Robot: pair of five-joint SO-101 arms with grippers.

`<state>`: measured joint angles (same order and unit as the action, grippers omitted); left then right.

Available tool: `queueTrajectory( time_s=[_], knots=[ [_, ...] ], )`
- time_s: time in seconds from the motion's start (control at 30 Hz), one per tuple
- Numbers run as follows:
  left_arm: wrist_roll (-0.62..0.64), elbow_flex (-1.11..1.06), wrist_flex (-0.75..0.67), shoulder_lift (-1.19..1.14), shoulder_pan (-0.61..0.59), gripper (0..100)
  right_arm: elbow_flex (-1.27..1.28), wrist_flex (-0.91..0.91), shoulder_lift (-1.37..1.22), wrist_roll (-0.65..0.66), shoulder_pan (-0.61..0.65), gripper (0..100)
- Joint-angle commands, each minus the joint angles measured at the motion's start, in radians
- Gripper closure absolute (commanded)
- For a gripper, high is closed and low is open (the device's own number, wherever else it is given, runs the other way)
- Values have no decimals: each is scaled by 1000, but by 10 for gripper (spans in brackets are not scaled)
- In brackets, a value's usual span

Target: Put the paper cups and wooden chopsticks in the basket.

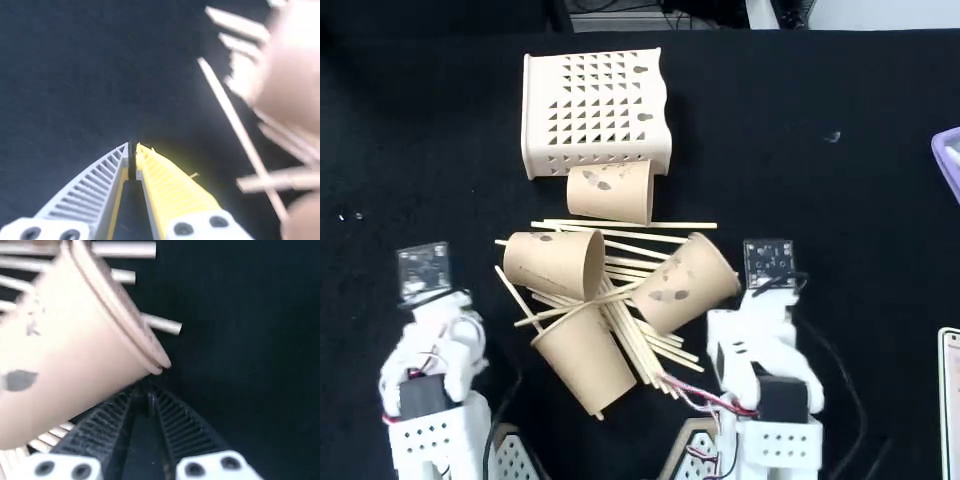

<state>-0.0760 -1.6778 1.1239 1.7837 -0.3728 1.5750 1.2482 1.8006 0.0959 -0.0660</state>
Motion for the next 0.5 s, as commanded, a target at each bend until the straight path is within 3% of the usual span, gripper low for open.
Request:
queueTrajectory(
  time_s=[0.0,0.13,0.3,0.47],
  knots=[
    [-195,39,-152,5,-151,970,-150,-9,67,58,-20,986],
    [-350,50,-247,5,-211,970,-248,-8,67,64,-20,930],
    [-311,185,-276,2,-216,963,-351,-52,62,55,-12,740],
    [-166,331,-275,-8,-205,809,-263,-183,-2,55,-14,835]
  ],
)
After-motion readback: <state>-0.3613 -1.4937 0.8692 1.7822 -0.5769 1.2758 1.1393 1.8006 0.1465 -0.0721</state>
